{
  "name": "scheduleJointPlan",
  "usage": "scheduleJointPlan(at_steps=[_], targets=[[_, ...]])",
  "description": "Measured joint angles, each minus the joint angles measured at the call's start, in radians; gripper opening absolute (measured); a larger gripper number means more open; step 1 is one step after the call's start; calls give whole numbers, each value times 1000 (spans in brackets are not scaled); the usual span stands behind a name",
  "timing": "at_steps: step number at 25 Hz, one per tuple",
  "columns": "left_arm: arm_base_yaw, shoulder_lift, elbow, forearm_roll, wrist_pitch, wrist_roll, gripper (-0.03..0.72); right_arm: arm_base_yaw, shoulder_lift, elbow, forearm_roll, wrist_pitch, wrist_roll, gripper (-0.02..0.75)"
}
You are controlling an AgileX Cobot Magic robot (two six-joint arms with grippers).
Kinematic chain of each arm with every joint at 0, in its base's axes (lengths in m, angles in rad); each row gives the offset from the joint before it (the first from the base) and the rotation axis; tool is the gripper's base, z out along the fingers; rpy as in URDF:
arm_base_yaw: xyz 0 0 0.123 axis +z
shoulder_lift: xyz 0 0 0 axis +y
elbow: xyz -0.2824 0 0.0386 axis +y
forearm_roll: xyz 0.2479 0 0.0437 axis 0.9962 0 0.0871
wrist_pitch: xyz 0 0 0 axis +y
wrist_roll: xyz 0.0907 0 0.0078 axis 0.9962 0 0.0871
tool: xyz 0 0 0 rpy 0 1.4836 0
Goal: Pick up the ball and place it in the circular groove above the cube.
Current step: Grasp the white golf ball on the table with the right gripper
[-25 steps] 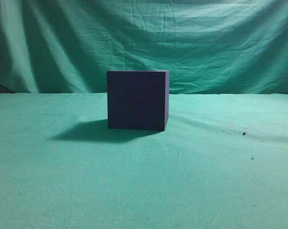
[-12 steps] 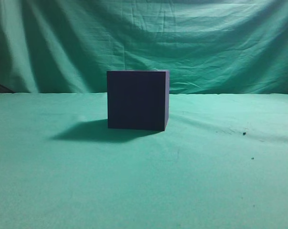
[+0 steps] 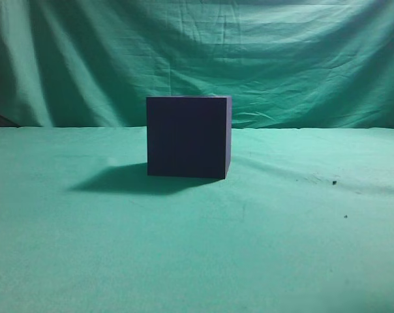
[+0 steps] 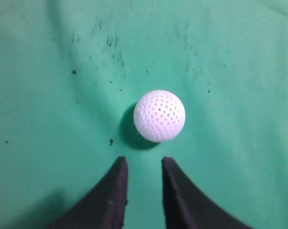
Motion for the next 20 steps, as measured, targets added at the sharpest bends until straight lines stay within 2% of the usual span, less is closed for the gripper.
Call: scheduleJointPlan(at_steps=[1,5,7,8,20], targets=[[0,0,0,0,0,0,0,2,22,-1,-4,-22,0,155],[0,0,0,0,0,0,0,2,96,-1,-19,-96,11,446],[0,0,0,0,0,0,0,2,126,-2,-19,-129,44,560],[0,0,0,0,0,0,0,4,142,-2,-19,-143,64,583],[0,0,0,0,0,0,0,4,308,-8,-51,-264,101,575]])
